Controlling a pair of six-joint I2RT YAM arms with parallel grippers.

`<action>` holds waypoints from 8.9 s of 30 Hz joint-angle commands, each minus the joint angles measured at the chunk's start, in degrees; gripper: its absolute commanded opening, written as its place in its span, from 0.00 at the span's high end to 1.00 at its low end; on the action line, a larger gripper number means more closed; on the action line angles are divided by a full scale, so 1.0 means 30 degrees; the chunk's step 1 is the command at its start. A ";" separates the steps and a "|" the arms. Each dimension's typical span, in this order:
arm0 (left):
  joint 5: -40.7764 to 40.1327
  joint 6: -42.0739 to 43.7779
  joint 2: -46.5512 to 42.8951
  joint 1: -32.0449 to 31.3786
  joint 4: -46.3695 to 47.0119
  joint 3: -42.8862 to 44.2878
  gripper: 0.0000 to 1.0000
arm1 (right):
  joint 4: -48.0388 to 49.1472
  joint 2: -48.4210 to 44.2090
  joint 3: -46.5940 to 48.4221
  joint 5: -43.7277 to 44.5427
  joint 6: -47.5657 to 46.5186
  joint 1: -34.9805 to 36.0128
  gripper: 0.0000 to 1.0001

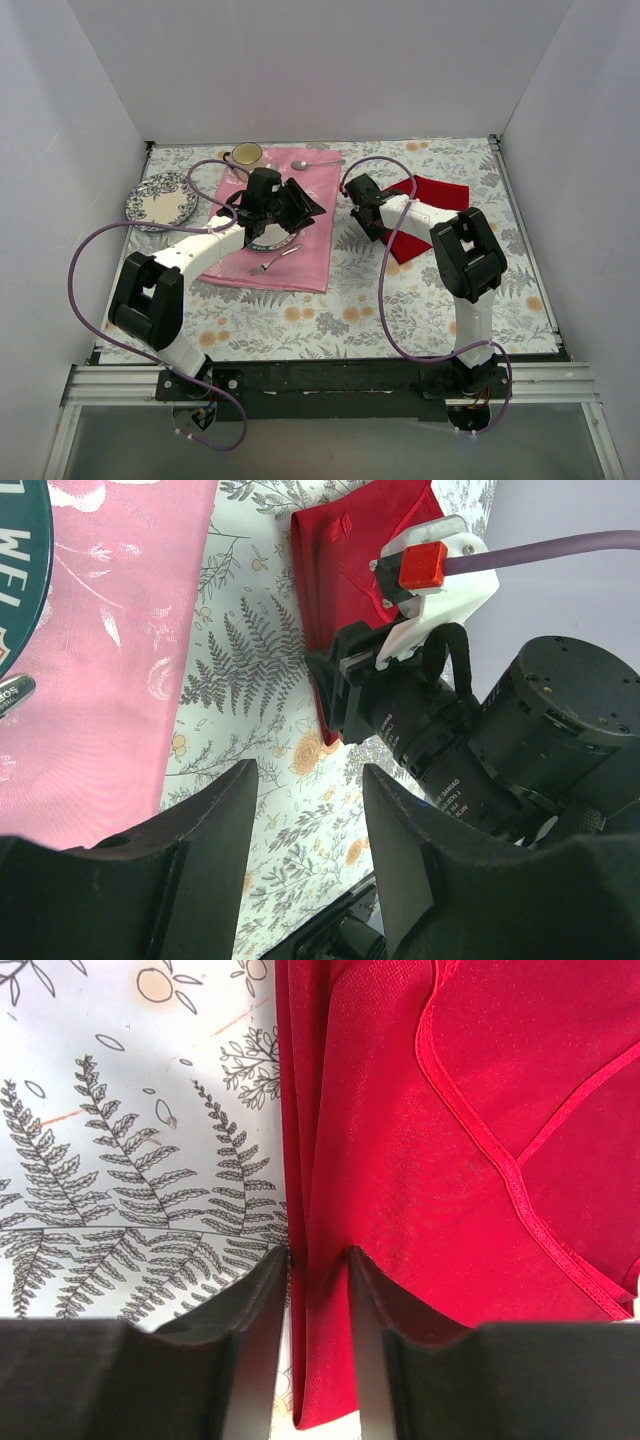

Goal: Fold the napkin, place the utensils inside, and roll it up
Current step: Roll the napkin with the utensil

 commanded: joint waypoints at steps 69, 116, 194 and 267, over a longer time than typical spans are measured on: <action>0.8844 -0.2124 1.3592 -0.1730 0.7598 0.9621 0.63 | 0.0264 0.4578 0.2540 -2.3421 0.1397 -1.0008 0.99; 0.6150 -0.3442 1.9749 -0.2082 0.6048 1.4340 0.99 | -0.2223 0.3409 0.4205 -1.8712 0.2594 -0.9222 0.72; 0.6530 -0.3530 2.1039 -0.1584 0.4608 1.5629 1.00 | -0.0819 -0.3417 -0.4964 -0.2300 0.1954 -0.6201 0.54; 0.7439 -0.1865 2.0074 -0.1379 0.2478 1.8907 0.93 | 0.1231 0.0682 -0.2909 -1.2841 0.0195 -0.5761 0.89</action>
